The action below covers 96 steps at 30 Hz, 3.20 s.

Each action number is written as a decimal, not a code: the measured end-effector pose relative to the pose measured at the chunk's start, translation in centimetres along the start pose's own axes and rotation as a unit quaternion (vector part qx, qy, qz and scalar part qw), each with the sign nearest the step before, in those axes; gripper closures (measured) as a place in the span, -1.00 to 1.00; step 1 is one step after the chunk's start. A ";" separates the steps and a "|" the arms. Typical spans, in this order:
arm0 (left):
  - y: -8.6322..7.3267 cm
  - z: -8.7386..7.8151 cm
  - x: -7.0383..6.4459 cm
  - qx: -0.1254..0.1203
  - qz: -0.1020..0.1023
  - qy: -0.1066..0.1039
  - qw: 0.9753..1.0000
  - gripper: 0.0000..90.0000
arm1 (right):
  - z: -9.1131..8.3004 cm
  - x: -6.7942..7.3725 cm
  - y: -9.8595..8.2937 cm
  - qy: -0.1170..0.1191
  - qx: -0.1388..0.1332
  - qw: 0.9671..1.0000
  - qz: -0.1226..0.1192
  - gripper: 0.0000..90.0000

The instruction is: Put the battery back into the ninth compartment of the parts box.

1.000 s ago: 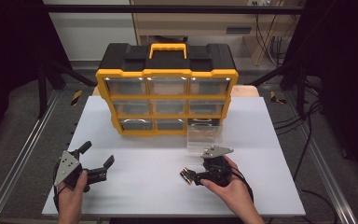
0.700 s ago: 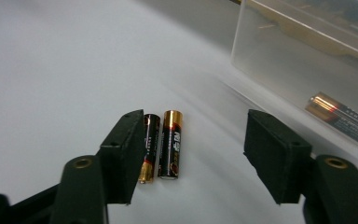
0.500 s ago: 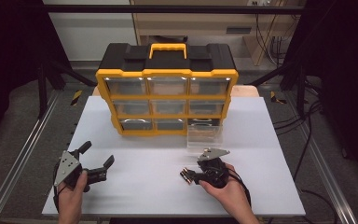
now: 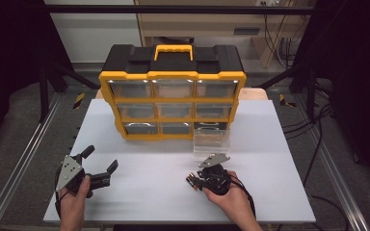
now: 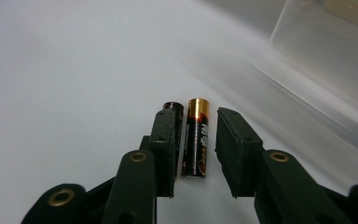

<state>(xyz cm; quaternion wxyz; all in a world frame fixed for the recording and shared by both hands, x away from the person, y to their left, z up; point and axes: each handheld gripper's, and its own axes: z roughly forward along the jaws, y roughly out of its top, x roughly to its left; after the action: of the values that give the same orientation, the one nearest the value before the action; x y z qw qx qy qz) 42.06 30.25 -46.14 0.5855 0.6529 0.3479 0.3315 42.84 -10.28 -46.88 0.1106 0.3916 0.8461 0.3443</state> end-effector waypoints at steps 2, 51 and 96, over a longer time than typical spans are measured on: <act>0.0 0.0 0.0 -0.001 0.000 0.000 1.000 -0.98 | 0.1 0.0 0.0 0.002 0.002 1.000 -0.003 0.54; 0.0 0.2 -0.3 0.002 0.001 -0.008 1.000 -0.98 | 0.0 -1.4 -1.7 -0.036 -0.036 0.999 0.002 0.71; 0.0 0.2 -0.2 0.001 0.000 -0.007 1.000 -0.98 | -3.8 -2.3 -2.0 -0.047 -0.149 0.988 0.006 0.71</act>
<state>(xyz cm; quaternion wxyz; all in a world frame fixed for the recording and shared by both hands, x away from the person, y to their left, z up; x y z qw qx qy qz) 42.12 30.01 -46.14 0.5875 0.6553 0.3445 0.3266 41.45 -14.77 -45.60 0.2055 0.3914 0.7768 0.4485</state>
